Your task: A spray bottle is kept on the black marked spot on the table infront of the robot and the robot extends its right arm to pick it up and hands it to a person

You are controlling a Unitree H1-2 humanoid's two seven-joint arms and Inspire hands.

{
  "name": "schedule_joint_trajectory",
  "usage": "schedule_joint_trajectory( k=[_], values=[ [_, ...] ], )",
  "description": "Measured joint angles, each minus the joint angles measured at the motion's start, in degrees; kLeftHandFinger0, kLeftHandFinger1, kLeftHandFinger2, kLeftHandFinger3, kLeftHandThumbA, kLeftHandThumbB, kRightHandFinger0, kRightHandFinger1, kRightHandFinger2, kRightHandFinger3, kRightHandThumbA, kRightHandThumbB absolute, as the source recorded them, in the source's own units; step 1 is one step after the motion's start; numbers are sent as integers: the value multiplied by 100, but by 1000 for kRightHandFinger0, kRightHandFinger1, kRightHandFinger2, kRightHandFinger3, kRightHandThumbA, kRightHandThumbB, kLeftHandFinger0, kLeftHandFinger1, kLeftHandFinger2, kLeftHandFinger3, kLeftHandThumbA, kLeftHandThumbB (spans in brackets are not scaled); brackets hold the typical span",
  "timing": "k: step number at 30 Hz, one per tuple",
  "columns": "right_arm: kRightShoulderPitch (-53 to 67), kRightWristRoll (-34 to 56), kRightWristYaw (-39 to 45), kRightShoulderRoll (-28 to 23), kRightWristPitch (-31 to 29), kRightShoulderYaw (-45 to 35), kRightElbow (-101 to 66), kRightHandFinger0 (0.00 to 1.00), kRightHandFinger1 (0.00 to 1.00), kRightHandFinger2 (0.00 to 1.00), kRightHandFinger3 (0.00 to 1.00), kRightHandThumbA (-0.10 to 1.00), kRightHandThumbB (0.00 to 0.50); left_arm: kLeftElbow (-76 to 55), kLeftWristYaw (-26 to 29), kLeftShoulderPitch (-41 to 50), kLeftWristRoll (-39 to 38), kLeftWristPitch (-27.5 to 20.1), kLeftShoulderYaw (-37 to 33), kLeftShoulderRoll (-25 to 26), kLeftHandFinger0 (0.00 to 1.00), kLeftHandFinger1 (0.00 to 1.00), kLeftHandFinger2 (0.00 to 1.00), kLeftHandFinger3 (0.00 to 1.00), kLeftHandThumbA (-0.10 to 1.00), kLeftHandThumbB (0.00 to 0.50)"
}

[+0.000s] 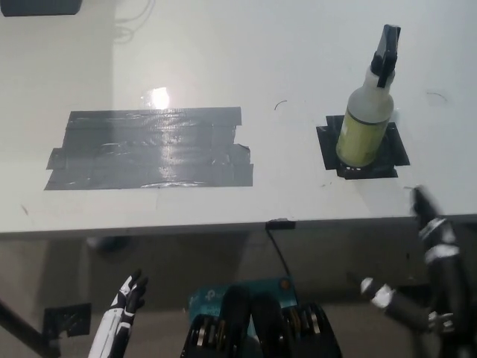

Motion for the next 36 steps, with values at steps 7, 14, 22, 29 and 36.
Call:
schedule_joint_trajectory(
  k=[7, 14, 22, 29, 36],
  values=[
    [-1223, 24, -103, -38, 390, -506, 232, 1000, 1000, 1000, 1000, 1000, 296, 4, -1, 35, -60, -109, 6, -9, 1000, 1000, 1000, 1000, 1000, 327],
    [-2301, 107, -105, -167, 1130, -824, 1314, 1000, 1000, 1000, 1000, 1000, 365, 6, -1, 33, -89, -154, 7, -19, 1000, 1000, 1000, 1000, 1000, 304],
    [-3409, 157, -102, -296, 1685, -888, 3208, 1000, 1000, 1000, 1000, 1000, 389, 6, -1, 30, -95, -183, 8, -29, 1000, 1000, 1000, 1000, 1000, 317],
    [-4237, 189, -104, -300, 1858, -807, 4561, 1000, 1000, 1000, 1000, 1000, 426, 9, -1, 30, -100, -197, 10, -26, 1000, 1000, 1000, 1000, 1000, 316],
    [-4539, 182, -144, -300, 1957, -661, 5161, 1000, 1000, 1000, 1000, 1000, 437, 5, -1, 6, -99, -195, 13, -27, 1000, 1000, 1000, 1000, 1000, 329]
  ],
)
